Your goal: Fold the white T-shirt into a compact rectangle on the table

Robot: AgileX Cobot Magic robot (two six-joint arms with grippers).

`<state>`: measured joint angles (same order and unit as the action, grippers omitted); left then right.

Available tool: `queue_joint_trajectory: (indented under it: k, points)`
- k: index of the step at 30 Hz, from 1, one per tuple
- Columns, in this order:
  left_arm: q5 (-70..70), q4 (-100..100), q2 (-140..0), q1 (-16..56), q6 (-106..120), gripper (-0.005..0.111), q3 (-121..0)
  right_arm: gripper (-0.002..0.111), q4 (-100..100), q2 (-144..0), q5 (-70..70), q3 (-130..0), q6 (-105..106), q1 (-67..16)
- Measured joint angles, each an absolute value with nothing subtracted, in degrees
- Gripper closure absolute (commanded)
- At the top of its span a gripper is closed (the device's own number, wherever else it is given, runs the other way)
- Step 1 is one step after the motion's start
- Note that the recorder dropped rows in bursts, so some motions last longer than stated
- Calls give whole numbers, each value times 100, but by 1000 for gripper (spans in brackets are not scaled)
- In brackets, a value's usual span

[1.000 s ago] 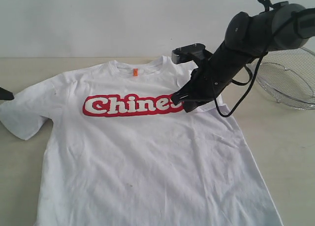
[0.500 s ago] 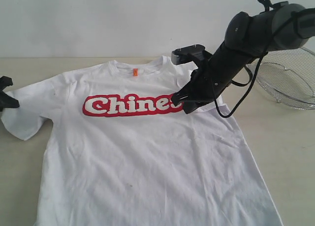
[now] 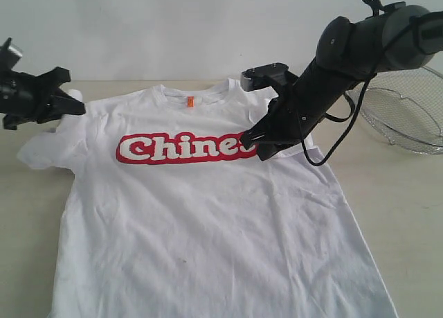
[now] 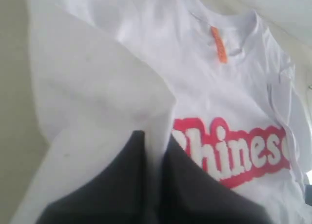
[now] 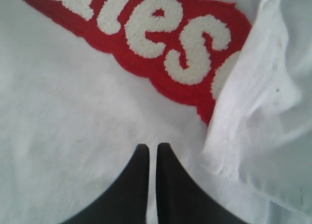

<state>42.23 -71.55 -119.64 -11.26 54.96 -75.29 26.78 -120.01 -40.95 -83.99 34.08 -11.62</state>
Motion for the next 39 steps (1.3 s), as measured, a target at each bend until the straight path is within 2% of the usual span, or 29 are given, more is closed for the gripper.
queue_joint_trajectory:
  k: [8, 19, 22, 24, 28, 30, 32, 34, 36, 39]
  points:
    - [3715, -7317, -11964, -220, 5123, 102, -7594, 108, 2678, -12001, -4118, -8399, 3408, -1162]
    - [3350, -7380, -12168, 322, 5000, 101, -7594, 108, 2678, -12001, -4118, -8399, 3408, -1162]
    - [3528, -7620, -12417, 372, 5065, 90, -7594, 108, 2678, -12001, -4118, -8399, 3408, -1162]
    - [3757, -7930, -12560, 398, 5336, 75, -7594, 108, 2678, -12001, -4108, -8399, 3408, -1162]
    - [4085, -8574, -12670, 436, 5938, 37, -7594, 108, 2678, -12001, -4086, -8399, 3408, -1162]
    - [4122, -8759, -12683, 448, 6097, 31, -7606, 108, 2678, -12001, -4086, -8399, 3408, -1162]
    - [4192, -8833, -12687, 448, 6115, 33, -7668, 108, 2678, -12001, -4086, -8399, 3408, -1162]
    - [4317, -8859, -12687, 436, 6072, 40, -7772, 108, 2678, -12001, -4086, -8399, 3503, -1162]
    - [4511, -8870, -12661, 386, 6028, 54, -7890, 108, 2783, -12001, -4119, -8399, 3675, -1162]
    - [4585, -8821, -12539, 255, 6014, 86, -8026, 108, 3055, -11939, -4132, -8399, 3992, -1202]
